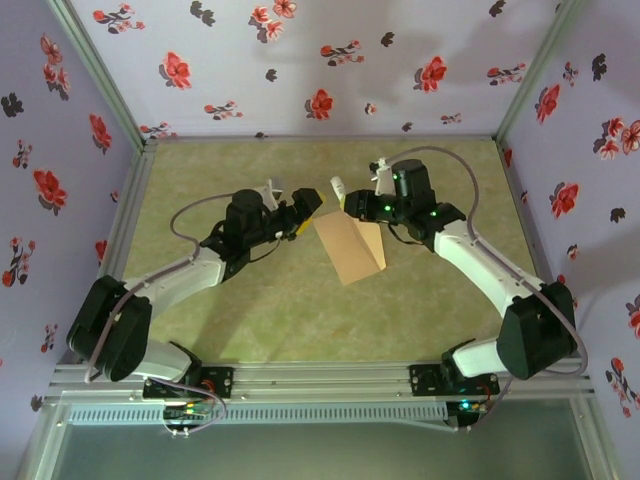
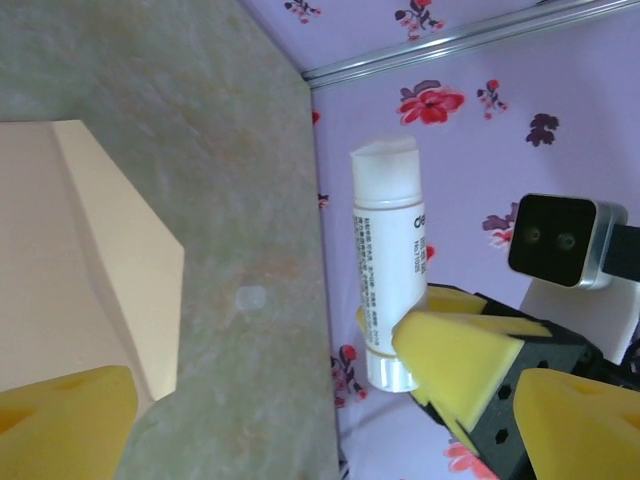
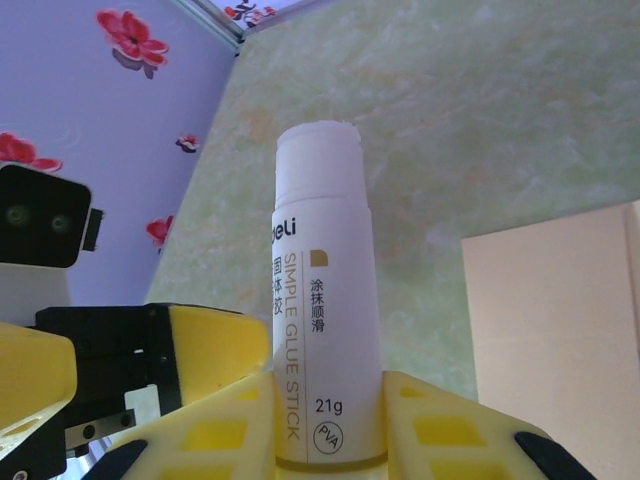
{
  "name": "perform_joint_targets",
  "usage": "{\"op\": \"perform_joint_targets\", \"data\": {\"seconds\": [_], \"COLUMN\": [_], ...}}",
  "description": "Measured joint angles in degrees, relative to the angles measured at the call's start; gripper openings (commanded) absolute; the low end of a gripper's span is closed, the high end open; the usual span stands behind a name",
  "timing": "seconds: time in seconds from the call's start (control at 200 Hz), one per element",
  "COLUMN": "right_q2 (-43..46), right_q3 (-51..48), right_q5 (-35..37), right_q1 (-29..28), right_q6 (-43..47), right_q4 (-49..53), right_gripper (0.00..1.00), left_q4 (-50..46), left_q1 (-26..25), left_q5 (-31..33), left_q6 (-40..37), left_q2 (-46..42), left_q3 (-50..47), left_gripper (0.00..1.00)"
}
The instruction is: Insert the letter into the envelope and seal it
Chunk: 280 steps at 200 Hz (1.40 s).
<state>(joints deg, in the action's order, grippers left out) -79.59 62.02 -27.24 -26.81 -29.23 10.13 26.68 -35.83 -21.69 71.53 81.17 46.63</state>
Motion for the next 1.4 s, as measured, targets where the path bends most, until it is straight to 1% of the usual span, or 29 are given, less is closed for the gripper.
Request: {"op": "perform_joint_targets", "data": {"seconds": [0.375,0.55,0.71,0.845,1.055,1.315,1.4], "right_q2": [-2.40,-3.45,-3.69,-3.78,-4.76,-4.98,-4.98], "right_q3": [0.02,0.07,0.07,0.07,0.07,0.07,0.07], "right_q5": [-1.55,-2.82,-3.85,-4.35,-4.74,-5.16,-5.14], "right_q1": [-3.04,-4.33,-5.62,-6.21,-6.40,-6.99,-6.99], "right_q6": [-0.46,-0.70,-0.96,-1.14,-1.44,-1.46,-1.44], "right_q4": [-1.36,-1.77,-2.82,-3.10,-3.48,-3.87,-4.15], "right_gripper": [0.00,0.00,0.00,0.00,0.00,0.00,0.00], "left_q4": [2.71,2.93,3.15,4.37,5.92,7.28,7.89], "left_q1": [0.00,0.00,0.00,0.00,0.02,0.00,0.13], "left_q5": [-1.07,-1.09,-1.09,-1.09,-1.09,-1.09,-1.07], "left_q6": [1.68,1.68,2.08,2.78,3.56,4.50,4.98], "left_q2": [1.01,1.77,2.97,4.15,4.98,5.35,5.84], "left_q3": [0.00,0.02,0.02,0.02,0.07,0.15,0.24], "left_gripper": [0.94,0.90,0.79,0.74,0.58,0.48,0.38]}}
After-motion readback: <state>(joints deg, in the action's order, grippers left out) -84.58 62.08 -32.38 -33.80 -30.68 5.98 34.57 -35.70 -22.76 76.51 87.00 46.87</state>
